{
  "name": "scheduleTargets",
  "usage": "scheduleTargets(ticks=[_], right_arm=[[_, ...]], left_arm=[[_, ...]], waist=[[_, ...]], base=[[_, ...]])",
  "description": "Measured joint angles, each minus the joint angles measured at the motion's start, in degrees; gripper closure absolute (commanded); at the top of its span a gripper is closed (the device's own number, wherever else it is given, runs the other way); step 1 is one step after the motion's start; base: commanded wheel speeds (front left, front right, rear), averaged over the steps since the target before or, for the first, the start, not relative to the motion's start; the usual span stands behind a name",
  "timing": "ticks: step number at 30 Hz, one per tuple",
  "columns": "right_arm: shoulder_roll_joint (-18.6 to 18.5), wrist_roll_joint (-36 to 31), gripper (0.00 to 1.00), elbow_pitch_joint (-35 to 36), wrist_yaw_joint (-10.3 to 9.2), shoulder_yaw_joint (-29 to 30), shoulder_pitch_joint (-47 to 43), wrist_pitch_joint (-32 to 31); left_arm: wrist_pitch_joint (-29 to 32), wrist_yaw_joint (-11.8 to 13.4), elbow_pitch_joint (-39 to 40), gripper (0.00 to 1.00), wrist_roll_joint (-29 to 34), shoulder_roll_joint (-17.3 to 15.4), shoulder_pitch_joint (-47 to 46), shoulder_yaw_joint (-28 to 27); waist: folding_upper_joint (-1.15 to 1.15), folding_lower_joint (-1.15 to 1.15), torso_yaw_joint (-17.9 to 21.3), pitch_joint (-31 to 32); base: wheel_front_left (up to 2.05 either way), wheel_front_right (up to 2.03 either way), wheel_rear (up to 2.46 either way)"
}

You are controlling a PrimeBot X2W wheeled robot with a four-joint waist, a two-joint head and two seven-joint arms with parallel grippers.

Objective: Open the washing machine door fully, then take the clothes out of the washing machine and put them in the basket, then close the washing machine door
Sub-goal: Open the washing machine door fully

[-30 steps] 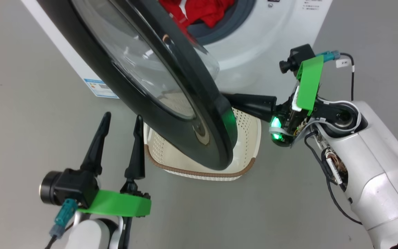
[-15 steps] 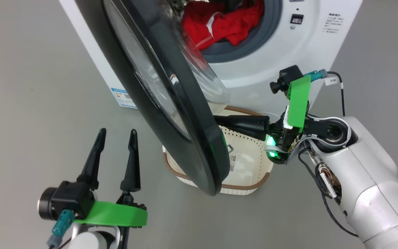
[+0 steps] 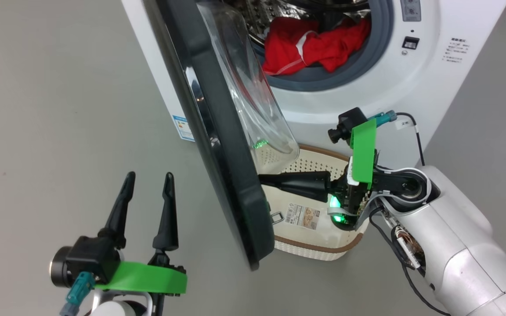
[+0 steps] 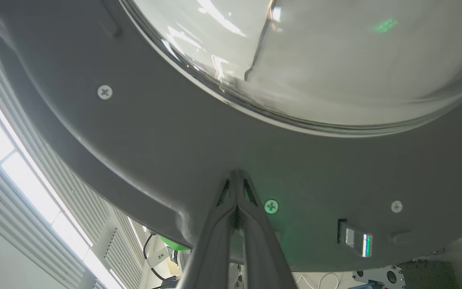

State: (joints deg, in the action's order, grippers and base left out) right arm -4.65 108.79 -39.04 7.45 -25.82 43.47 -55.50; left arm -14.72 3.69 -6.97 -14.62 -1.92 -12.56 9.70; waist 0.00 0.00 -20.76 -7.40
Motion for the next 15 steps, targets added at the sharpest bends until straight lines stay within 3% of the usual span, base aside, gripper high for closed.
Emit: scheduleTargets(ticks=[15], right_arm=[[0.03, 2.83, 1.00, -0.19, 0.00, -4.60, -2.10, 1.88]], left_arm=[[0.00, -0.25, -0.65, 0.00, -0.25, -0.09, 2.10, 0.12]], waist=[[0.00, 0.00, -4.54, 3.46]], base=[[0.00, 0.00, 0.00]])
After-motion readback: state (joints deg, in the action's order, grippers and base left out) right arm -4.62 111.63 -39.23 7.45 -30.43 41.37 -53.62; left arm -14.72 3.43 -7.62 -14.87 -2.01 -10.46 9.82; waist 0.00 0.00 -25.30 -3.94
